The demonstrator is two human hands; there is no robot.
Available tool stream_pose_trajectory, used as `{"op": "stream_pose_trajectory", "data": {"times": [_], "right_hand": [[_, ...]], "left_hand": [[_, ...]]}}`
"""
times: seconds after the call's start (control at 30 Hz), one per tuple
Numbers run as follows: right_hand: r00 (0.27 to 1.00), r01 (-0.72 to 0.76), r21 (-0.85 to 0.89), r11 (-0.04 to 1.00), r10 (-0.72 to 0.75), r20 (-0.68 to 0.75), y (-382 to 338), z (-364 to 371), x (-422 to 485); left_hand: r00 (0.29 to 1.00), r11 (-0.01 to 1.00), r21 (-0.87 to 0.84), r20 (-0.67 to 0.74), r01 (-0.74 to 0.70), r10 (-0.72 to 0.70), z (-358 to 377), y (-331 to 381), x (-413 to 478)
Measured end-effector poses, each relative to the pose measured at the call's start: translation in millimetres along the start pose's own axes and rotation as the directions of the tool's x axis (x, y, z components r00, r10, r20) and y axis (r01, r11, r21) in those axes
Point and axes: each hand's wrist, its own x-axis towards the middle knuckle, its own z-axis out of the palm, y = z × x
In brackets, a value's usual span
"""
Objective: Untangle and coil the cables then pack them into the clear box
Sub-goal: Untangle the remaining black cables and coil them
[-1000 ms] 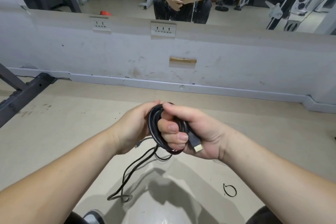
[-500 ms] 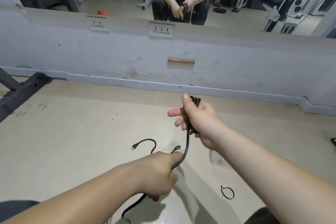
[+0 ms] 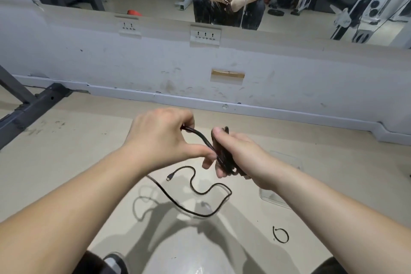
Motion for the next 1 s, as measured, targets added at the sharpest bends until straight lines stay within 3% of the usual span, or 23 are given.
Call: {"op": "stream_pose_trajectory", "data": {"times": [0.13,0.2,0.3,0.4,0.47,0.6,0.77,0.8,0.83,0.9,1.0], "right_hand": [[0.994,-0.014,0.062,0.998,0.007,0.111,-2.0,4.9,-6.7],[0.988,-0.039,0.096,0.995,0.024,0.151,-2.3,5.2,-7.6],[0.975,-0.034,0.2,0.979,-0.012,0.222,-7.6,4.0,-9.3],[0.957,-0.02,0.225,0.974,-0.046,0.286,-8.0,6.7,-12.7],[0.948,0.001,0.198,0.98,-0.064,0.311,-6.0,5.1,-14.9],[0.958,-0.009,0.311,0.95,-0.081,0.275,-9.2,-1.9,-17.8],[0.967,-0.05,0.525,0.85,-0.091,0.24,-11.5,-1.7,-16.0],[0.971,-0.046,0.586,0.809,-0.101,0.215,-12.8,-4.0,-13.7],[0.98,-0.036,0.657,0.753,-0.104,0.172,-13.6,-6.9,-11.1],[0.996,0.019,0.744,0.668,-0.08,0.045,-13.7,-12.5,-5.4],[0.985,0.118,0.561,0.819,-0.026,-0.169,-5.7,-14.1,2.6]], "left_hand": [[0.992,0.907,-0.408,0.025,-0.105,0.126,0.5,-9.8,0.6],[0.977,0.87,-0.456,0.005,-0.187,0.213,2.5,-7.7,1.2],[0.983,0.818,-0.549,-0.048,-0.173,0.176,6.9,-6.4,2.6],[0.999,0.776,-0.63,0.015,-0.023,0.042,13.8,-3.9,0.9],[0.989,0.688,-0.717,0.15,0.112,-0.005,19.3,0.2,-2.3],[0.913,0.538,-0.763,0.406,0.358,-0.032,33.1,9.6,-10.0],[0.808,0.161,-0.796,0.589,0.583,-0.012,45.7,19.6,-15.0],[0.781,0.173,-0.765,0.624,0.62,-0.036,49.8,19.4,-16.0],[0.743,0.248,-0.71,0.665,0.659,-0.072,55.2,19.0,-18.8],[0.656,0.468,-0.543,0.746,0.697,-0.111,64.9,20.7,-29.6],[0.564,0.62,-0.417,0.824,0.664,-0.05,72.6,33.9,-48.5]]}}
